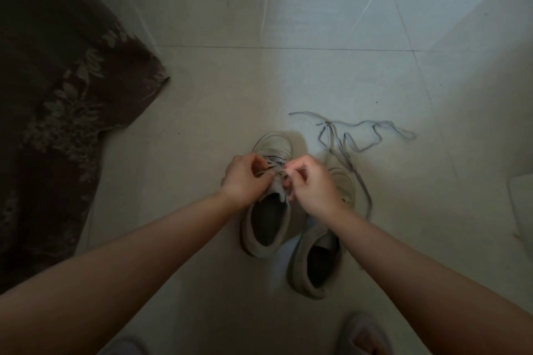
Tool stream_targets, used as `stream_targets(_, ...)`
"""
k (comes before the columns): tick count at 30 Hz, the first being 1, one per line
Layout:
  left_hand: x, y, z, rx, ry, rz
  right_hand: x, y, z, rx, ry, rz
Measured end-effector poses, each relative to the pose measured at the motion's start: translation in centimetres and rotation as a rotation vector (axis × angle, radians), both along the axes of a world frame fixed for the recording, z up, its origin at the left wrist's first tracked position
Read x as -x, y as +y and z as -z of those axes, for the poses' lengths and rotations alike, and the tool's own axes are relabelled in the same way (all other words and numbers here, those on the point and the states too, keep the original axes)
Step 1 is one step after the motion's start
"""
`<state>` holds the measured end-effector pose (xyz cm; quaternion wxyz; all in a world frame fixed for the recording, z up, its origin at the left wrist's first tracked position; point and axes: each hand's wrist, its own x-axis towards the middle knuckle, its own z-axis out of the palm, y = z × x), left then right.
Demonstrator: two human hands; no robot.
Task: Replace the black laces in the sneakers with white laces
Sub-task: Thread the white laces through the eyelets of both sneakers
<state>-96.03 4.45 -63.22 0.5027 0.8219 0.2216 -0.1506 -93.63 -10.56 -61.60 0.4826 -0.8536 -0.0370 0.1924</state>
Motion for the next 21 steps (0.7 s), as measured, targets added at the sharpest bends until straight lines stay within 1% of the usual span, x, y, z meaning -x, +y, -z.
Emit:
stream_targets(1,0.4,0.1,0.2,-0.085,-0.017,0.066,-0.1,-0.1,-0.5,-0.068,0.07,0.053)
stream_targets(3,1.2,0.2,0.0,-0.159,-0.029,0.148,-1.0,-0.4,-1.9,-0.215,0.179,0.17)
stream_targets(7,1.8,0.3,-0.2,-0.227,-0.042,0.131,-4.0,-2.1,-4.8,-0.703,0.4,0.469)
stream_targets(8,1.8,0.3,-0.3,-0.243,-0.047,0.138,-4.6,-2.6,-5.1,-0.794,0.463,0.541)
stream_targets(9,1.8,0.3,-0.2,-0.253,-0.05,0.14,-4.9,-3.3,-5.1,-0.794,0.495,0.576)
stream_targets(10,1.9,0.3,-0.2,-0.255,-0.056,0.13,-5.1,-4.0,-4.7,-0.66,0.463,0.536)
stream_targets(11,2.1,0.2,-0.1,-0.247,-0.055,0.114,-5.0,-4.7,-4.0,-0.403,0.357,0.408)
stream_targets(12,2.2,0.2,0.0,-0.219,-0.048,0.089,-4.5,-5.3,-3.7,-0.104,0.214,0.21)
stream_targets(13,2.3,0.2,0.1,-0.165,-0.026,0.055,-3.9,-5.8,-3.6,0.149,0.088,-0.004)
stream_targets(14,2.4,0.3,0.2,-0.096,0.002,0.015,-3.4,-6.1,-3.5,0.341,0.01,-0.204)
stream_targets(15,2.4,0.3,0.4,-0.035,0.037,-0.018,-3.0,-6.2,-3.8,0.489,-0.023,-0.368)
stream_targets(16,2.4,0.4,0.6,0.0,0.06,-0.04,-2.9,-6.3,-4.1,0.578,-0.023,-0.473)
stream_targets(17,2.4,0.4,0.7,0.007,0.075,-0.049,-3.2,-6.5,-4.3,0.604,-0.011,-0.515)
stream_targets(18,2.4,0.5,0.9,0.001,0.075,-0.055,-3.6,-6.8,-4.3,0.566,-0.001,-0.508)
stream_targets(19,2.4,0.5,0.8,-0.006,0.074,-0.059,-4.0,-7.2,-4.4,0.469,0.007,-0.445)
stream_targets(20,2.4,0.5,0.8,-0.006,0.07,-0.065,-4.3,-7.5,-4.5,0.321,0.028,-0.313)
stream_targets(21,2.4,0.6,0.7,-0.007,0.068,-0.069,-4.5,-7.8,-4.6,0.105,0.083,-0.11)
